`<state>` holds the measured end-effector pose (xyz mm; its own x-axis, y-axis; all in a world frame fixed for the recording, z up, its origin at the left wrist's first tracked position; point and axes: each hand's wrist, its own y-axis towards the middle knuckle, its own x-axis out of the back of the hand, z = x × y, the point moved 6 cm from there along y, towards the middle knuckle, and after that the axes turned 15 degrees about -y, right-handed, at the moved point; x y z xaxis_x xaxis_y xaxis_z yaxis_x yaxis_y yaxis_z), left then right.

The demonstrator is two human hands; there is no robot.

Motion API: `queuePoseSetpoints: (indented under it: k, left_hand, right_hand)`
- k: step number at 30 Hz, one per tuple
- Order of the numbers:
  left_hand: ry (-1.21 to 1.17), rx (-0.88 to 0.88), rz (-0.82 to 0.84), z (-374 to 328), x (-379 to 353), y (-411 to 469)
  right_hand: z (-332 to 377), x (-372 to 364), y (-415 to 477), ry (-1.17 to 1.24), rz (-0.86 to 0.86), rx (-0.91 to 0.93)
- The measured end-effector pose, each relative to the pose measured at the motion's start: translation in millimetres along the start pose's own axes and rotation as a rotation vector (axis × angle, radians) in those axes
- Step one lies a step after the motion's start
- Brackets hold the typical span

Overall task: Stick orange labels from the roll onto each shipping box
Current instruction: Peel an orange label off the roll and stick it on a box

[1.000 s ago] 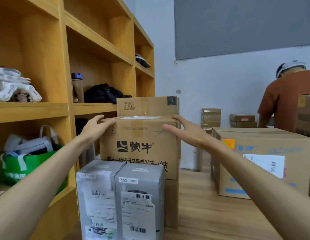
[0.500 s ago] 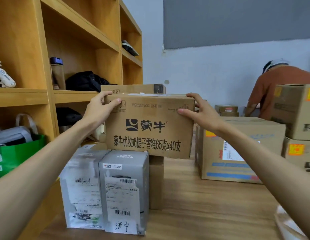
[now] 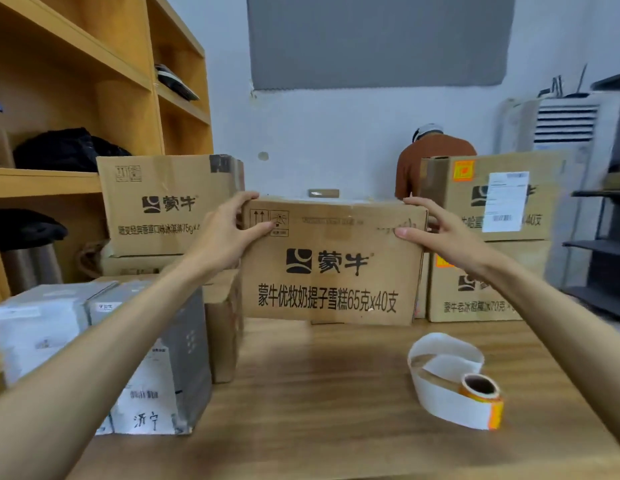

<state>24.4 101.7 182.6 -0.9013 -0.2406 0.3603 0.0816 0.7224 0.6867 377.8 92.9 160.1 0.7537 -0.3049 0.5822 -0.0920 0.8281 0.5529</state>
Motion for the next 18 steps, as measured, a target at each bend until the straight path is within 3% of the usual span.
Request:
queuePoseSetpoints:
  k: [6,18]
  left_hand:
    - [0.01,0.054,0.038,27,-42,-60]
    - [-0.025,0.201,0.02,95,-49,-121]
  right_hand:
    - [-59,-24,-46,0.027,0.104,-0.064]
    - [-85,-93,-71,-0.014,0.166,-0.09]
